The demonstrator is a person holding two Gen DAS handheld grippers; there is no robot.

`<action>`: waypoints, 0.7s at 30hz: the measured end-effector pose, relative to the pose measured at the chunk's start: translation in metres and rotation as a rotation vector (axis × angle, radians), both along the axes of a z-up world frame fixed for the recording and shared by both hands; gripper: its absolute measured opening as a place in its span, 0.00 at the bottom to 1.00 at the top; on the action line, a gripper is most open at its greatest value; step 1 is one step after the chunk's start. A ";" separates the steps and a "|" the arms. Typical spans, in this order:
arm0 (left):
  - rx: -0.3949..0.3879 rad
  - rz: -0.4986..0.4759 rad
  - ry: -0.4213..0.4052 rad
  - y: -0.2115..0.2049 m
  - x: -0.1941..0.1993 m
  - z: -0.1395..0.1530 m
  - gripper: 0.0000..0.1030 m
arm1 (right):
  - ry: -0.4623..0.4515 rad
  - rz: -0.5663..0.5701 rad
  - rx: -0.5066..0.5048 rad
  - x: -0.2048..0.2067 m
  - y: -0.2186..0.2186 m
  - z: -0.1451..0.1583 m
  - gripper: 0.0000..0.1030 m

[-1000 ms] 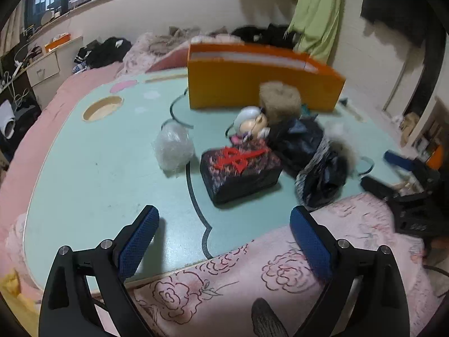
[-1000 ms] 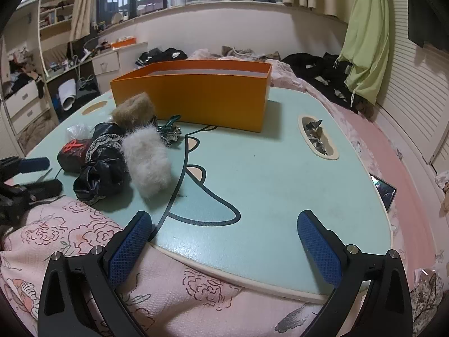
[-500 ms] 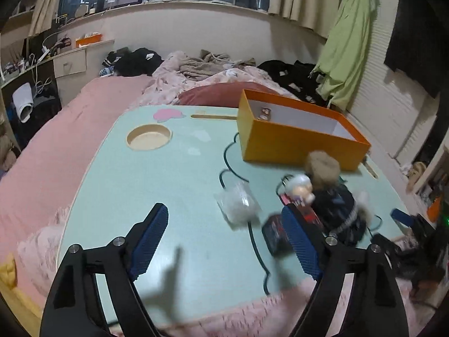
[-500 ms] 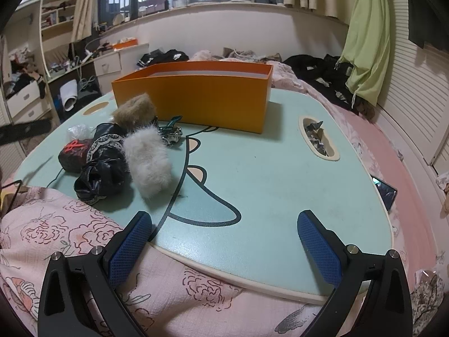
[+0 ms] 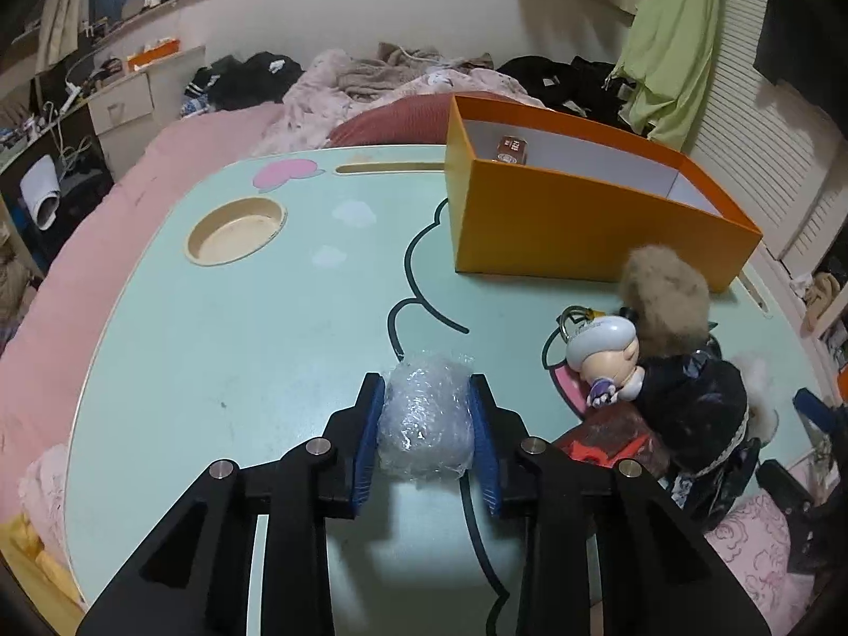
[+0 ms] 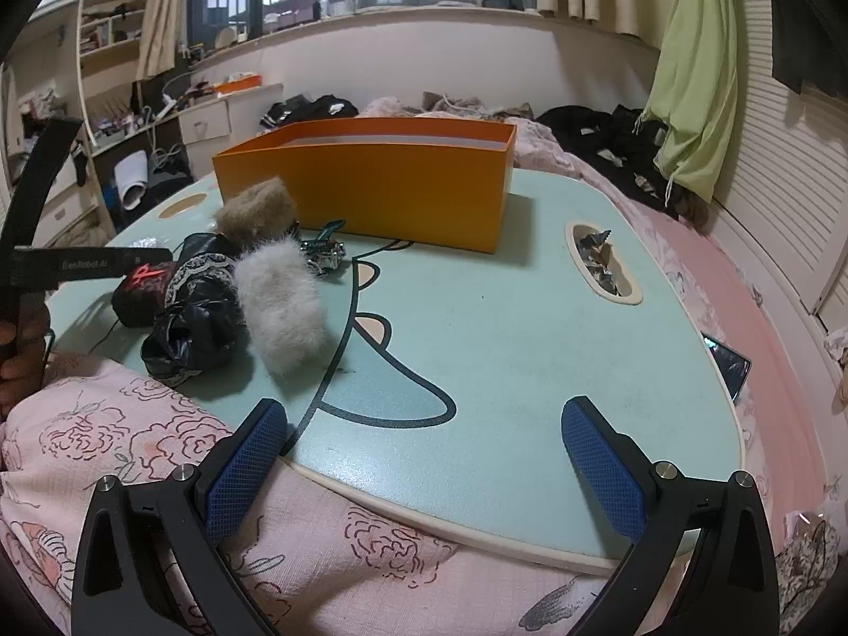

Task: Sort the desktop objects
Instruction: 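Grasp the clear plastic bag with the left tool, then drop the plastic bag into the orange box while the right tool drops the fur ball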

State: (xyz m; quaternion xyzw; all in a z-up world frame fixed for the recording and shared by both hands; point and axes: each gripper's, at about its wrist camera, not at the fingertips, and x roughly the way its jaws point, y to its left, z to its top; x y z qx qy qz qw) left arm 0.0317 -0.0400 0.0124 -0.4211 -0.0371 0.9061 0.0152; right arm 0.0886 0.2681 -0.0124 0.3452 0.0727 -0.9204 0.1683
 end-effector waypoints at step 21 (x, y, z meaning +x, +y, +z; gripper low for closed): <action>-0.010 -0.015 0.014 0.001 0.002 0.002 0.31 | -0.040 0.140 -0.125 -0.022 -0.036 0.038 0.73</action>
